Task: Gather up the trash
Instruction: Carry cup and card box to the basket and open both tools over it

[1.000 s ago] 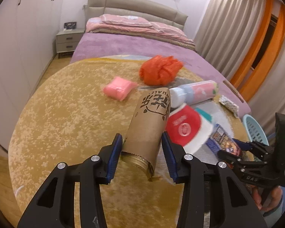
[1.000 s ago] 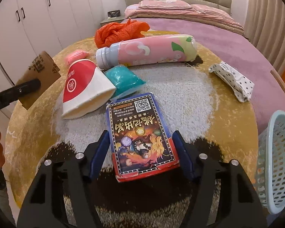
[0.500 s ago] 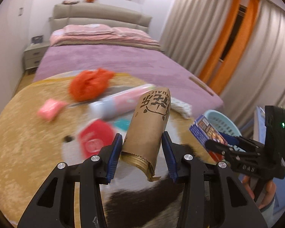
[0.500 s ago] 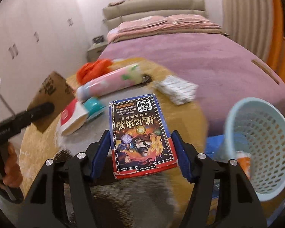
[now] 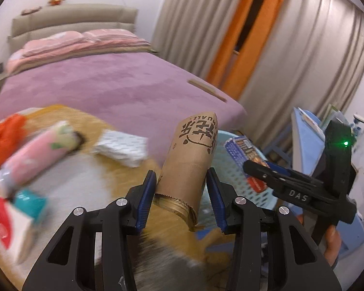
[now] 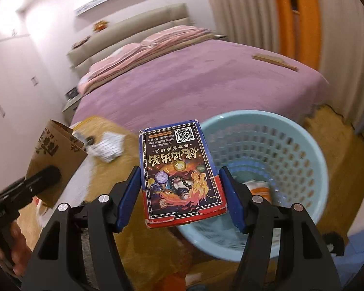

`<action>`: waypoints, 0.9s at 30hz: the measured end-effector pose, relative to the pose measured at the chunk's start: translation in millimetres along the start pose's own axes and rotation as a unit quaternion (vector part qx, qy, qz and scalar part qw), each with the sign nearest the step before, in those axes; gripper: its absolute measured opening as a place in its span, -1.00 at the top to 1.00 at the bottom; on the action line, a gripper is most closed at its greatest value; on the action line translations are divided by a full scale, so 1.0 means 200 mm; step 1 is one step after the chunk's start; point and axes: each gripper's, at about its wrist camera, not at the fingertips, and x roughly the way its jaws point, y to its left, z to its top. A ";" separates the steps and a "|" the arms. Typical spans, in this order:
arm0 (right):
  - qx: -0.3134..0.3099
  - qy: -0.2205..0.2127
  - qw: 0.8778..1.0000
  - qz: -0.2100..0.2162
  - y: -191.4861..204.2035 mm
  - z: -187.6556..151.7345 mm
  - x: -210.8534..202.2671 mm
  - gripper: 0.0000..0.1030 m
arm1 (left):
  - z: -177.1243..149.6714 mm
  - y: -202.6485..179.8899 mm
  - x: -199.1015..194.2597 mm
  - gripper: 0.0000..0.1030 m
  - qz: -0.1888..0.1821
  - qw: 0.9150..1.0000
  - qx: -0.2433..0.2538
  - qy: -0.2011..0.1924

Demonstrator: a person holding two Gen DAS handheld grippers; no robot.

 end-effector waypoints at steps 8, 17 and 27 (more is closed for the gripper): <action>0.048 0.022 0.998 -0.034 -0.26 -0.01 0.09 -0.19 | 0.04 -0.19 0.32 0.19 -0.038 0.998 0.010 0.042; 0.077 0.079 0.992 -0.063 -0.40 -0.07 0.26 -0.22 | 0.01 -0.30 0.60 0.02 -0.043 0.995 0.017 0.087; 0.085 0.077 0.991 -0.070 -0.45 -0.08 0.23 -0.37 | -0.01 -0.27 0.54 -0.21 -0.045 0.996 0.008 0.071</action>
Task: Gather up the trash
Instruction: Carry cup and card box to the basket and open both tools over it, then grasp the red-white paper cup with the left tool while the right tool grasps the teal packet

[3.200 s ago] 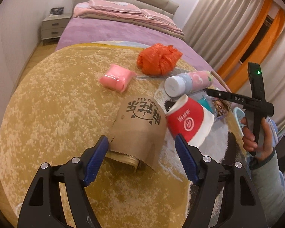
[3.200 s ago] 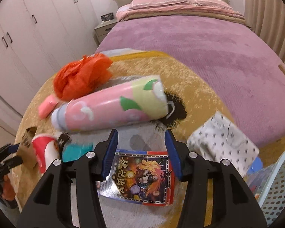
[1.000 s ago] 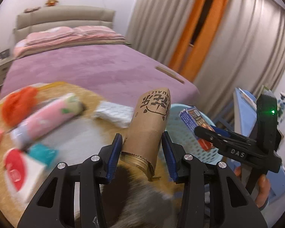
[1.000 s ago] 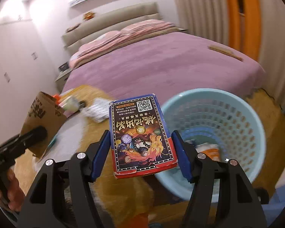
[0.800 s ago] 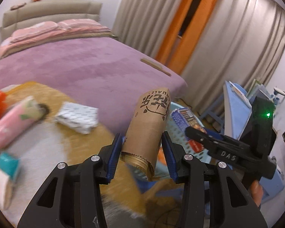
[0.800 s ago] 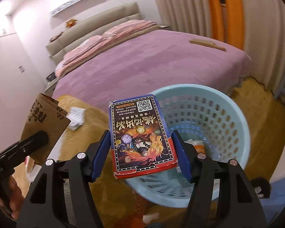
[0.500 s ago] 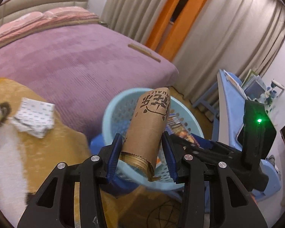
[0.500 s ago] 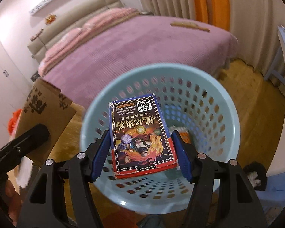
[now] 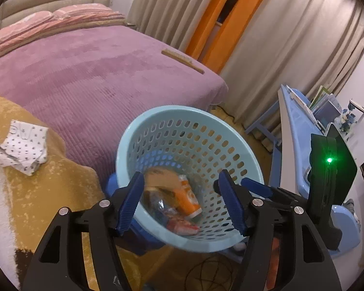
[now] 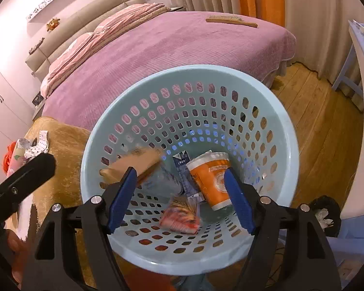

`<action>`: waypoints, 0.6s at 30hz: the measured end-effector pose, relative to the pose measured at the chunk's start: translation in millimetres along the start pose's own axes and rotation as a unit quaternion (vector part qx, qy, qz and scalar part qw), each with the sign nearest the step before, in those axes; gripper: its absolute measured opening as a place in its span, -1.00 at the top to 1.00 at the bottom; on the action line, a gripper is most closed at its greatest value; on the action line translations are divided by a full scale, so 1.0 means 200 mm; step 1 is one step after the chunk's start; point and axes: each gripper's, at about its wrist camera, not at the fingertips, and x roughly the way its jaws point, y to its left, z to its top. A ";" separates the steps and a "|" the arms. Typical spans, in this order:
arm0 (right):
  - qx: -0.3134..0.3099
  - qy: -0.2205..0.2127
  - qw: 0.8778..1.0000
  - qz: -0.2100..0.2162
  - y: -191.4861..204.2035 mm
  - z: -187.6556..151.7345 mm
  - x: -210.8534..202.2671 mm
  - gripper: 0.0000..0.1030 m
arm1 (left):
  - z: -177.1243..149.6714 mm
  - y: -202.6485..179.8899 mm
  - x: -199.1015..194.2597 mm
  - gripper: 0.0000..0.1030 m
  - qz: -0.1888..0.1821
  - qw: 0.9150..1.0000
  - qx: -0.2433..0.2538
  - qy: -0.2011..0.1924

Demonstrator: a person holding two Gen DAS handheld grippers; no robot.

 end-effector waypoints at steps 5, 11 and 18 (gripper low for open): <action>-0.007 -0.013 1.000 0.006 0.03 -0.01 -0.07 -0.37 | -0.02 0.03 -0.11 -0.21 0.002 1.000 -0.007 -0.021; -0.038 -0.031 0.999 0.025 0.19 -0.03 -0.16 -0.37 | -0.05 0.10 -0.27 -0.21 0.010 0.998 -0.029 -0.049; -0.084 -0.051 0.993 0.060 0.44 -0.08 -0.25 -0.37 | -0.11 0.21 -0.51 -0.21 0.046 0.994 -0.043 -0.089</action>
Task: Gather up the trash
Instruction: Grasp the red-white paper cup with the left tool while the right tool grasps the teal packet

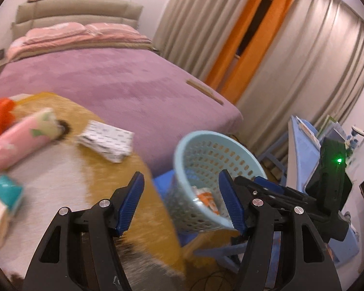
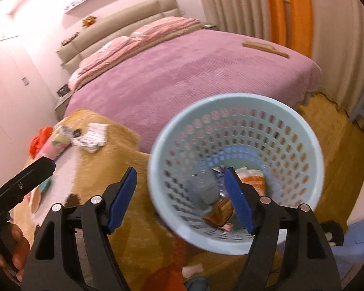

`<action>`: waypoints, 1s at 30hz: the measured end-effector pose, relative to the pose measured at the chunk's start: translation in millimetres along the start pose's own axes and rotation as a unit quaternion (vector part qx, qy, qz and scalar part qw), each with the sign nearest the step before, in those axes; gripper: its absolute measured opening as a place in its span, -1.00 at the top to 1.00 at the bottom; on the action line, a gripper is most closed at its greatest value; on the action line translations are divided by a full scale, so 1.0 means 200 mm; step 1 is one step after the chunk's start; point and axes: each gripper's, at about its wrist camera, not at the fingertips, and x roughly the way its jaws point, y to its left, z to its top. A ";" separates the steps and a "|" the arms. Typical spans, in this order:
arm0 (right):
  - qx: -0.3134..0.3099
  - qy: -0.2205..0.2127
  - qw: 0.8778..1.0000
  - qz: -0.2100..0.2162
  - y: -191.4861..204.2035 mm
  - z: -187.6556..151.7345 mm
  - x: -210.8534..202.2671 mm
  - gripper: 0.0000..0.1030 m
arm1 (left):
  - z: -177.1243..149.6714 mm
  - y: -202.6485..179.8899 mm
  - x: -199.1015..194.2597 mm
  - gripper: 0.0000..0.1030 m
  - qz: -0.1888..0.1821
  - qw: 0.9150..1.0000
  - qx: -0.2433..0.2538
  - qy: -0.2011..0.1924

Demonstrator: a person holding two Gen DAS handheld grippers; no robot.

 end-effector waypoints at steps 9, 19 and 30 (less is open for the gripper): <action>-0.067 -0.009 0.996 0.053 0.38 -0.01 0.00 -0.37 | -0.08 0.25 -0.32 -0.21 0.078 0.996 -0.029 -0.039; -0.148 0.001 0.986 0.080 0.79 -0.07 0.07 -0.37 | -0.24 0.68 -0.57 -0.21 0.179 0.977 -0.102 -0.046; -0.213 0.020 0.970 0.118 1.15 -0.11 0.18 -0.37 | -0.28 0.99 -0.65 -0.34 0.202 0.966 -0.161 -0.035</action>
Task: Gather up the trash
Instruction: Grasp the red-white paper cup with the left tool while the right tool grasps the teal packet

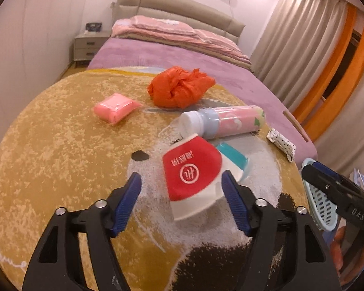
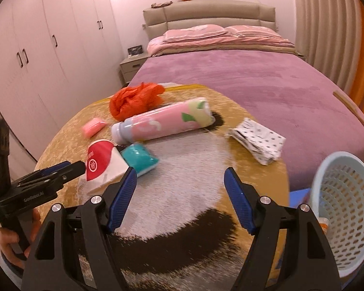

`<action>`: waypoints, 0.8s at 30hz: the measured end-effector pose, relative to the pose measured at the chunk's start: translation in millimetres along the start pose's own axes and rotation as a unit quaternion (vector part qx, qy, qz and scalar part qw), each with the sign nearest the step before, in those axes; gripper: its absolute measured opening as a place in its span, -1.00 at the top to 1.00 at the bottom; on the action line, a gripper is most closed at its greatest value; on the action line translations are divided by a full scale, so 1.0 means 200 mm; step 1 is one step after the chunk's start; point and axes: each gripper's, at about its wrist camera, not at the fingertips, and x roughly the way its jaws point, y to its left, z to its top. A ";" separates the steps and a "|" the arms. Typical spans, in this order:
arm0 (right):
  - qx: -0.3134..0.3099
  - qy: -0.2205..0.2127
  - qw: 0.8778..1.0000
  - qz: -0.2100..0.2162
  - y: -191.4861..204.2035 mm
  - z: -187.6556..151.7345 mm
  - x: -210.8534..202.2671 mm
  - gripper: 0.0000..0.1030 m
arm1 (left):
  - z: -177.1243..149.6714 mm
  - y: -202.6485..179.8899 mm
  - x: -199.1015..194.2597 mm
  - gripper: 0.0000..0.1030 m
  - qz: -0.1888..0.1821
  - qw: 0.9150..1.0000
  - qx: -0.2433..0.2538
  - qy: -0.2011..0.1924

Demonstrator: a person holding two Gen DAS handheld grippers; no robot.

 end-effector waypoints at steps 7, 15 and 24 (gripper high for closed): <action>0.005 0.014 1.000 0.006 0.03 0.01 0.08 -0.37 | 0.06 0.00 0.07 -0.69 -0.007 0.999 -0.041 0.009; 0.012 0.024 1.000 0.001 -0.03 0.00 0.11 -0.37 | 0.07 -0.05 0.24 -0.72 0.000 0.996 -0.081 0.044; 0.018 0.033 0.999 0.006 -0.05 -0.01 0.15 -0.37 | 0.07 -0.04 0.27 -0.33 0.000 0.995 -0.092 0.043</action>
